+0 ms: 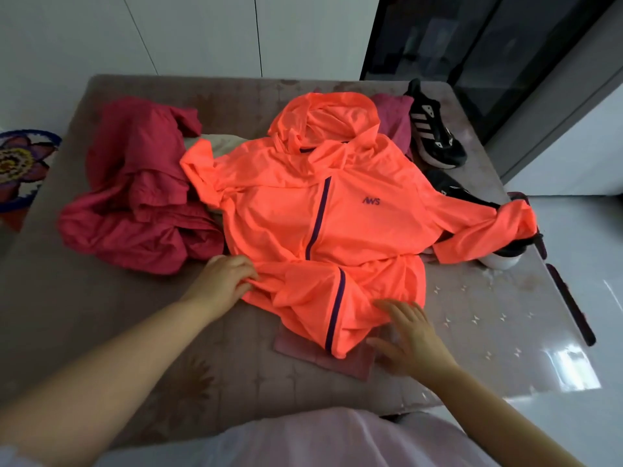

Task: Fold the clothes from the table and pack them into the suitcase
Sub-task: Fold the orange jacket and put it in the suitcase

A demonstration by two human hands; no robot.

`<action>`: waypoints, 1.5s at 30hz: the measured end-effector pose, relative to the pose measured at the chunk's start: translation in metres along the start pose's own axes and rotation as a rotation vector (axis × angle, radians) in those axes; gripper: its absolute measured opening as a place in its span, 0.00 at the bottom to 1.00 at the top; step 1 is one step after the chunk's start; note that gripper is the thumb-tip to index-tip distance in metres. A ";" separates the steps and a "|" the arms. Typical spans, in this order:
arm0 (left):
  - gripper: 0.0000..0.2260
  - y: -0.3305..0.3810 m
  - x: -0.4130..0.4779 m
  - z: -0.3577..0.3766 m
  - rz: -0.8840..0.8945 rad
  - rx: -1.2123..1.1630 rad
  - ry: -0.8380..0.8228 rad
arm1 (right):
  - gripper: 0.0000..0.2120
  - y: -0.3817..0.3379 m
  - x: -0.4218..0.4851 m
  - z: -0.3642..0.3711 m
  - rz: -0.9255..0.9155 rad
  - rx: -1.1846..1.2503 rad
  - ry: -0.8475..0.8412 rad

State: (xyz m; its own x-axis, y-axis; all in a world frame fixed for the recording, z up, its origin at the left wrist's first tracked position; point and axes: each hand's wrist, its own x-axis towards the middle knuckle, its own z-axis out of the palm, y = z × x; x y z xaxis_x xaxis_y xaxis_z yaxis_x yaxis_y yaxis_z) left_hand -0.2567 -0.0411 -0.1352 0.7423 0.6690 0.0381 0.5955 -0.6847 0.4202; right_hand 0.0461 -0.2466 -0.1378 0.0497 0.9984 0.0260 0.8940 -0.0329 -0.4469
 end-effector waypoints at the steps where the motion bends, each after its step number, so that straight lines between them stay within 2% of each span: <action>1: 0.08 0.002 -0.001 -0.002 -0.026 -0.055 0.021 | 0.27 0.000 -0.002 0.004 -0.010 -0.029 -0.016; 5: 0.07 0.020 -0.012 -0.013 -0.260 -0.299 0.133 | 0.17 0.001 0.006 0.010 0.051 -0.005 0.030; 8: 0.04 0.039 -0.031 -0.024 -0.324 -0.441 0.137 | 0.06 -0.006 0.020 -0.005 0.153 0.203 0.110; 9: 0.04 0.047 -0.037 -0.029 -0.346 -0.489 0.134 | 0.04 -0.007 0.023 -0.015 0.208 0.297 0.090; 11: 0.03 0.062 -0.047 -0.037 -0.390 -0.614 0.133 | 0.06 -0.005 0.026 -0.041 0.244 0.406 0.014; 15: 0.12 0.082 -0.065 -0.048 -0.439 -0.698 0.149 | 0.08 -0.005 0.013 -0.110 0.175 0.498 -0.068; 19: 0.09 0.090 -0.077 -0.051 -0.566 -0.816 0.278 | 0.05 0.000 0.012 -0.158 0.222 0.625 -0.120; 23: 0.06 0.090 -0.077 -0.032 -0.751 -0.630 0.436 | 0.08 0.006 0.036 -0.137 0.296 0.524 0.143; 24: 0.07 0.089 -0.077 -0.025 -0.795 -0.558 0.442 | 0.08 0.005 0.039 -0.126 0.283 0.474 0.144; 26: 0.15 0.088 -0.080 -0.013 -0.805 -0.410 0.414 | 0.09 0.002 0.033 -0.104 0.207 0.335 0.032; 30: 0.11 0.094 -0.099 0.005 -0.500 -0.078 0.230 | 0.13 0.011 -0.010 -0.063 0.041 0.144 -0.124; 32: 0.12 0.094 -0.107 0.014 -0.387 -0.010 0.097 | 0.21 0.024 -0.028 -0.047 0.097 0.074 -0.243; 34: 0.20 0.095 -0.113 0.021 -0.421 0.029 -0.076 | 0.29 0.038 -0.040 -0.037 0.181 -0.004 -0.346; 36: 0.25 0.091 -0.114 0.026 -0.475 0.081 -0.179 | 0.30 0.049 -0.047 -0.031 0.189 -0.043 -0.342; 38: 0.24 0.085 -0.112 0.028 -0.463 0.056 -0.103 | 0.25 0.056 -0.049 -0.029 0.170 -0.038 -0.261; 41: 0.15 0.075 -0.106 0.025 -0.454 0.011 0.006 | 0.19 0.064 -0.049 -0.030 0.118 -0.055 -0.144; 45: 0.08 0.070 -0.094 0.009 -0.486 0.002 0.014 | 0.21 0.072 -0.045 -0.042 0.121 -0.051 -0.120</action>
State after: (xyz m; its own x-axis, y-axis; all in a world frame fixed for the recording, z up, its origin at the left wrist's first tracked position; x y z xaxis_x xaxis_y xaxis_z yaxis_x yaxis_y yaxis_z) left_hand -0.2818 -0.1546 -0.1176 0.3738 0.9153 -0.1500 0.8728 -0.2924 0.3907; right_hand 0.1267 -0.2958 -0.1337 0.1076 0.9851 -0.1339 0.9062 -0.1526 -0.3945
